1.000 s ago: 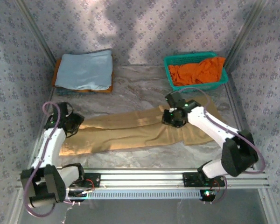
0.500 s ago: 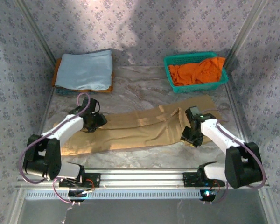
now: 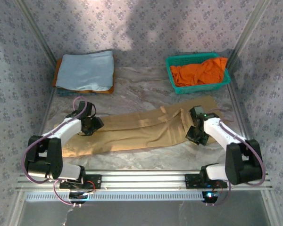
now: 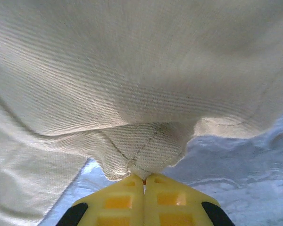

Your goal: Fold and stack the trousers

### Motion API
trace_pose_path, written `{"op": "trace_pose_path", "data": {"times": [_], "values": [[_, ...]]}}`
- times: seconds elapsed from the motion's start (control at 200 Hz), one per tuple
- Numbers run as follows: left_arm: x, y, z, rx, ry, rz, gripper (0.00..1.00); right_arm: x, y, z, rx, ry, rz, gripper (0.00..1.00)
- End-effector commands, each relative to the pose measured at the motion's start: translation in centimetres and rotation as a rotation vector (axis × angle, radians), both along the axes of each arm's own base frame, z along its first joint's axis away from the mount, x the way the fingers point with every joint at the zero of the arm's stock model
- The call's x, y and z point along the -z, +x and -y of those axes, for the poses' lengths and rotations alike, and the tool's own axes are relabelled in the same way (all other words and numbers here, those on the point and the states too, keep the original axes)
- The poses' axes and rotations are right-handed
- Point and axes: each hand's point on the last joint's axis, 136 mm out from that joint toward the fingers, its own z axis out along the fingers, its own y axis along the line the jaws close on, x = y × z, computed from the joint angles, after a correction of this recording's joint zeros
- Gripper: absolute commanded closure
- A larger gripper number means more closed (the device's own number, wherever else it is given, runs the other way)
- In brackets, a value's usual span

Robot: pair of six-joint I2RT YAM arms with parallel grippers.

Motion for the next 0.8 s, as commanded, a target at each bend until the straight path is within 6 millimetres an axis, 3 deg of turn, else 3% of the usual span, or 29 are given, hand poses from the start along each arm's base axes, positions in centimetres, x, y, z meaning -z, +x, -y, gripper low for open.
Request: {"op": "trace_pose_path", "data": {"times": [0.0, 0.18, 0.29, 0.395, 0.605, 0.794], "values": [[-0.4, 0.1, 0.2, 0.013, -0.019, 0.027, 0.5, -4.6, 2.2, 2.5, 0.025, -0.078, 0.12, 1.0], [0.0, 0.0, -0.1, -0.003, -0.026, 0.025, 0.5, -9.1, 7.9, 6.5, 0.143, -0.099, 0.258, 1.0], [-0.2, 0.1, -0.1, -0.008, -0.028, 0.033, 0.5, -10.1, 12.4, 8.2, 0.133, -0.081, 0.326, 1.0], [-0.4, 0.4, -0.7, -0.024, -0.017, 0.044, 0.51, -10.4, 15.6, 10.3, 0.159, -0.102, 0.323, 1.0], [-0.5, 0.3, -3.4, -0.11, 0.008, 0.051, 0.51, -11.2, 18.8, 14.9, 0.254, -0.091, 0.388, 1.0], [-0.3, 0.0, -6.6, -0.23, 0.033, 0.059, 0.52, -12.8, 21.2, 16.0, 0.268, -0.066, 0.451, 1.0]]}}
